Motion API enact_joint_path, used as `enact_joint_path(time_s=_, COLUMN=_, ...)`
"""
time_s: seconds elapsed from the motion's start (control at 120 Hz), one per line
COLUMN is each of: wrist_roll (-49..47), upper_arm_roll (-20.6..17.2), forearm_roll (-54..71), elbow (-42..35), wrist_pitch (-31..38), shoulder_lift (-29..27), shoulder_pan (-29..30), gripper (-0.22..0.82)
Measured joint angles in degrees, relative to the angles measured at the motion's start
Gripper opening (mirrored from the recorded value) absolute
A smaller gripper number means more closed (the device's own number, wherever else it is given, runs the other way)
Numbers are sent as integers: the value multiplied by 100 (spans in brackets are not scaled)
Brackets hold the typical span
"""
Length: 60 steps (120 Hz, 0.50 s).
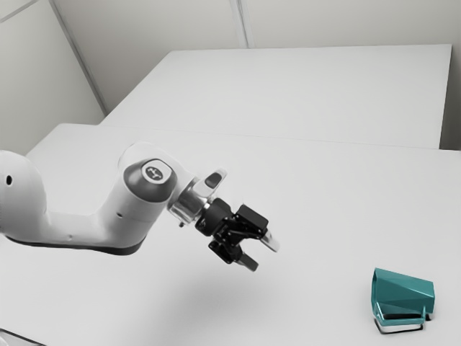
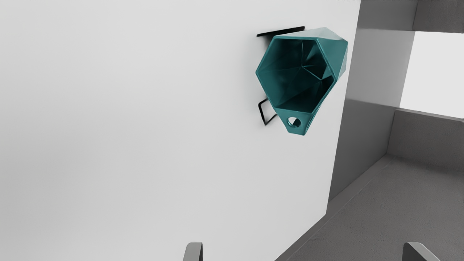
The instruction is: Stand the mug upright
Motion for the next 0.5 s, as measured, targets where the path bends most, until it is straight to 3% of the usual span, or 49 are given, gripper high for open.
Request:
enact_joint_path(time_s=0.275, wrist_roll=801, upper_arm_roll=-12, forearm_roll=-530, elbow=312, wrist_pitch=327, shoulder_lift=768, shoulder_pan=-238, gripper=60)
enact_joint_path(time_s=0.5, wrist_roll=1260, upper_arm_roll=-248, forearm_roll=-1015, elbow=776, wrist_pitch=559, shoulder_lift=1340, shoulder_pan=-411, gripper=60)
